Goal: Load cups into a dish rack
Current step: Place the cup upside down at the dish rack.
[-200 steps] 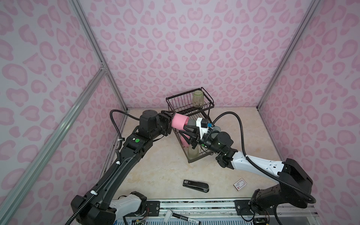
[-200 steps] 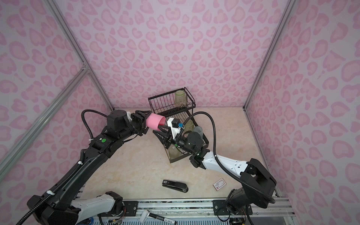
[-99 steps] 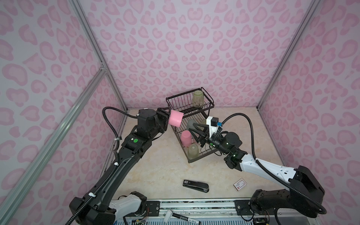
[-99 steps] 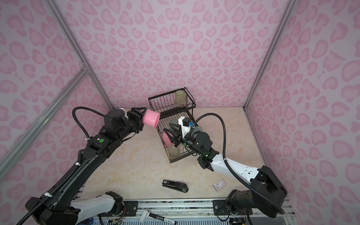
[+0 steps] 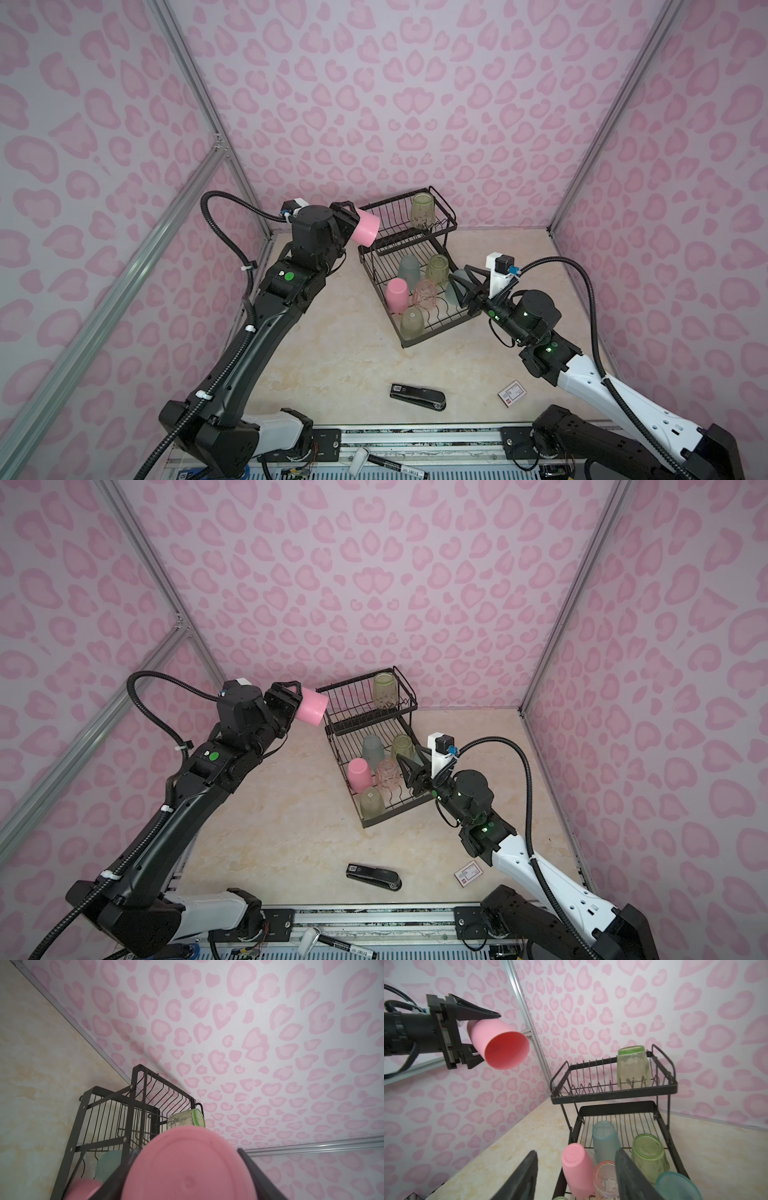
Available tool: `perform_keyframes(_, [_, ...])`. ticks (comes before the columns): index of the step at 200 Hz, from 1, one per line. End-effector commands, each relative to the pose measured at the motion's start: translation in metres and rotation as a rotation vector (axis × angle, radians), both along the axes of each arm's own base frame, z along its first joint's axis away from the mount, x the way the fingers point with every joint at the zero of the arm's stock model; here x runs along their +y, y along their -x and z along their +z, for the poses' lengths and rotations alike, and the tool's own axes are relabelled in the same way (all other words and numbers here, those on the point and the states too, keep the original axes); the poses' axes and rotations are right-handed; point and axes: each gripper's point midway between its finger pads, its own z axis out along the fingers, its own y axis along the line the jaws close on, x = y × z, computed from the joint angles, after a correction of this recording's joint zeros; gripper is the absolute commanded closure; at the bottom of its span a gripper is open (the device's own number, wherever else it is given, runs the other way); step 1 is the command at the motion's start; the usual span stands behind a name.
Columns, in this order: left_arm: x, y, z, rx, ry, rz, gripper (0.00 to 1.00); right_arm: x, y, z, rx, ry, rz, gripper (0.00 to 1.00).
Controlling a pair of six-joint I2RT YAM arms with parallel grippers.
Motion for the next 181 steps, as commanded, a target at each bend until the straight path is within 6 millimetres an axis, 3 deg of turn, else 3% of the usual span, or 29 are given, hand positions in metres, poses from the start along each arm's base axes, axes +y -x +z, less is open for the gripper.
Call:
perform_keyframes(1, [0.000,-0.015,0.016,-0.036,-0.160,0.015,0.50,-0.018,-0.002,-0.030,0.094,0.082,-0.073,0.41])
perform_keyframes(35, [-0.017,-0.040,0.026,-0.056,-0.350,0.026,0.51,-0.030,0.001,-0.041,0.136,0.089,-0.103,0.41])
perform_keyframes(115, [-0.051,-0.063,0.025,-0.060,-0.734,0.130,0.51,-0.048,0.007,-0.065,0.275,0.158,-0.174,0.41])
perform_keyframes(181, [-0.075,-0.090,0.006,-0.045,-0.832,0.129,0.52,-0.060,0.019,-0.076,0.305,0.173,-0.193,0.41])
